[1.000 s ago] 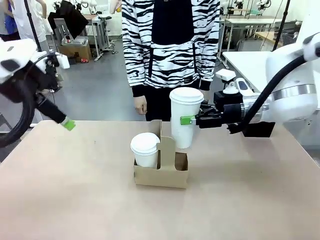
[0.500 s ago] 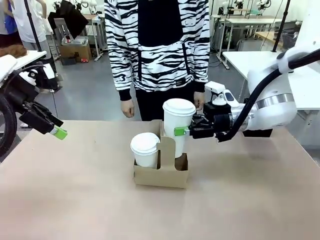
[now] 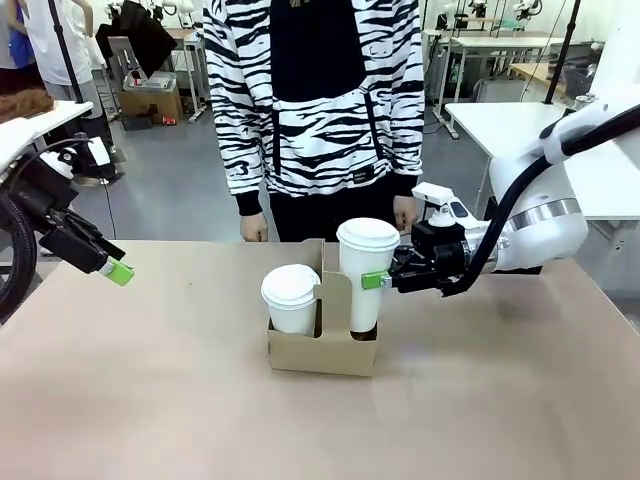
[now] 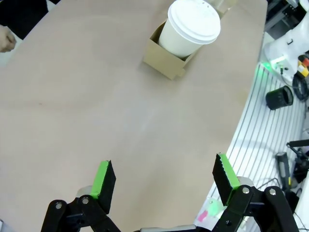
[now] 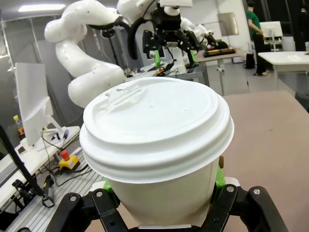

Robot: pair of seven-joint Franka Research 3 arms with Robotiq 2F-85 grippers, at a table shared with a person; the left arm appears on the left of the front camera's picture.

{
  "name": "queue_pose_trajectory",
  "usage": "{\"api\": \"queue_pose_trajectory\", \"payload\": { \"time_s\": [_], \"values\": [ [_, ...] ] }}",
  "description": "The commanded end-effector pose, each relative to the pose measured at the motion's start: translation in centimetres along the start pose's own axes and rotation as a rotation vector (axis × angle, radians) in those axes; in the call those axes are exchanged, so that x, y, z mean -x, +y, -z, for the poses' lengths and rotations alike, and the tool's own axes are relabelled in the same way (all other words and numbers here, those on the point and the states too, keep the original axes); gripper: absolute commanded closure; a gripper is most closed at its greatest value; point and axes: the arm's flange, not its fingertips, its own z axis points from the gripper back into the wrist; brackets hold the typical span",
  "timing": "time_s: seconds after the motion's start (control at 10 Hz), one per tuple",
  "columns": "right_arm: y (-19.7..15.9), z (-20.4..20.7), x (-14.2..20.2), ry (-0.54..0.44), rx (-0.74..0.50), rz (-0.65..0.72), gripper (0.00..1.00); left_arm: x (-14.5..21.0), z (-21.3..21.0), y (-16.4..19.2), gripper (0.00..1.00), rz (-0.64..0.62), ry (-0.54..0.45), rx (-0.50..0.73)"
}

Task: Pour a drink into a cup and package it in a carrier.
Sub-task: Insert the held 600 ml Paper Cup into the Cup Carrier.

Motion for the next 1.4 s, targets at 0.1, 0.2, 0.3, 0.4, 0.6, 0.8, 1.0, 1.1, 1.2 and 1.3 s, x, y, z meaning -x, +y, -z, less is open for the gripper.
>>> {"api": "queue_pose_trajectory", "payload": {
  "time_s": [0.1, 0.2, 0.3, 0.4, 0.6, 0.8, 1.0, 1.1, 1.2, 1.3],
  "values": [
    [-0.7, 0.5, 0.8, -0.008, -0.049, -0.066, 0.19, -0.1, -0.1, 0.0, 0.00, 0.023, -0.019, 0.011],
    [-0.7, 0.8, 1.1, -0.014, -0.050, -0.066, 0.19, -0.1, -0.1, 0.0, 0.00, 0.023, -0.019, 0.011],
    [-0.7, 1.1, 1.4, 0.003, -0.061, -0.076, 0.19, -0.1, -0.1, 0.0, 0.00, 0.023, -0.019, 0.011],
    [-0.9, 1.2, 1.8, 0.015, -0.069, -0.077, 0.19, -0.1, -0.1, 0.0, 0.00, 0.023, -0.019, 0.011],
    [-1.2, 1.4, 2.8, 0.040, -0.082, -0.083, 0.19, -0.1, -0.1, 0.0, 0.00, 0.023, -0.019, 0.011],
    [-1.6, 1.7, 3.7, 0.066, -0.098, -0.083, 0.19, -0.1, -0.1, 0.0, 0.00, 0.023, -0.019, 0.011],
    [-1.9, 2.0, 4.5, 0.081, -0.112, -0.084, 0.19, -0.1, -0.1, 0.0, 0.00, 0.023, -0.019, 0.011],
    [-2.0, 2.1, 4.9, 0.096, -0.113, -0.086, 0.19, -0.1, -0.1, 0.0, 0.00, 0.023, -0.019, 0.011],
    [-2.1, 2.1, 5.1, 0.098, -0.110, -0.087, 0.19, -0.1, -0.1, 0.0, 0.00, 0.023, -0.019, 0.011],
    [-2.2, 2.1, 5.3, 0.102, -0.110, -0.090, 0.19, -0.1, -0.1, 0.0, 0.00, 0.023, -0.019, 0.011]
  ]
}}
